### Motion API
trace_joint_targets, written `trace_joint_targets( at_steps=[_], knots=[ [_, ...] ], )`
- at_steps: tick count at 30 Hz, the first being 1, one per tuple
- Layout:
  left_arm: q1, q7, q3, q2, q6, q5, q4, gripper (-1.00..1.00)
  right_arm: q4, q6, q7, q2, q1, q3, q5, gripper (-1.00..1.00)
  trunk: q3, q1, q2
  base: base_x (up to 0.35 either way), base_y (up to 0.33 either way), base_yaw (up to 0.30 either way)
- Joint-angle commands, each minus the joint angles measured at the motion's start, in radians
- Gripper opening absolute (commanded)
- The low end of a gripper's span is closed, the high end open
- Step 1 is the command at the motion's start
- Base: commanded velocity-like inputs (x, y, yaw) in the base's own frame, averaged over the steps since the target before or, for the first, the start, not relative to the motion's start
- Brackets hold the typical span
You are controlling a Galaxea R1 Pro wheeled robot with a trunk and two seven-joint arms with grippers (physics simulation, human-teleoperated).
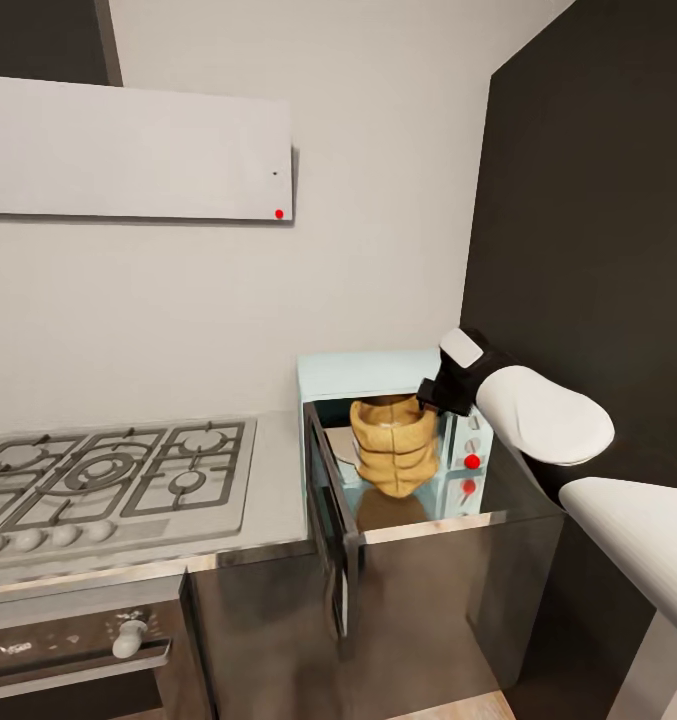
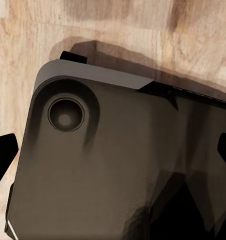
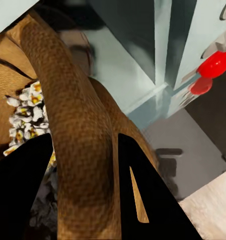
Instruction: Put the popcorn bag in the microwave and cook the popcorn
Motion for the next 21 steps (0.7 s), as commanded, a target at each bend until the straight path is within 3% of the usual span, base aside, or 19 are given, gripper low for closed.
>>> trace_joint_targets(
  at_steps=[1, 4, 5, 10, 21],
  knots=[
    [0.000, -0.004, 0.006, 0.000, 0.001, 0.004, -0.001, 1.00, -0.001, 0.007, 0.004, 0.001, -0.001, -0.008, 0.004, -1.00, -0.001, 0.000, -0.001, 0.000, 0.000, 0.000],
    [0.000, -0.004, 0.006, 0.000, 0.001, 0.004, -0.001, 1.00, 0.004, 0.007, 0.007, 0.001, -0.001, -0.009, -0.015, -1.00, -0.001, 0.000, -0.001, 0.000, 0.000, 0.000],
    [0.000, -0.004, 0.006, 0.000, 0.001, 0.004, -0.001, 1.00, 0.005, 0.007, 0.007, 0.002, -0.001, -0.009, -0.089, -1.00, -0.001, 0.000, -0.001, 0.000, 0.000, 0.000],
    [0.000, -0.003, 0.006, 0.000, 0.001, 0.004, -0.001, 1.00, 0.007, -0.027, 0.021, 0.002, -0.001, -0.009, -0.143, -1.00, -0.001, 0.000, -0.001, 0.000, 0.000, 0.000],
    [0.000, -0.003, 0.007, 0.000, 0.002, 0.004, -0.001, 1.00, 0.005, -0.062, 0.019, -0.001, -0.001, -0.008, -0.140, -1.00, -0.001, 0.000, -0.001, 0.000, 0.000, 0.000]
  ],
)
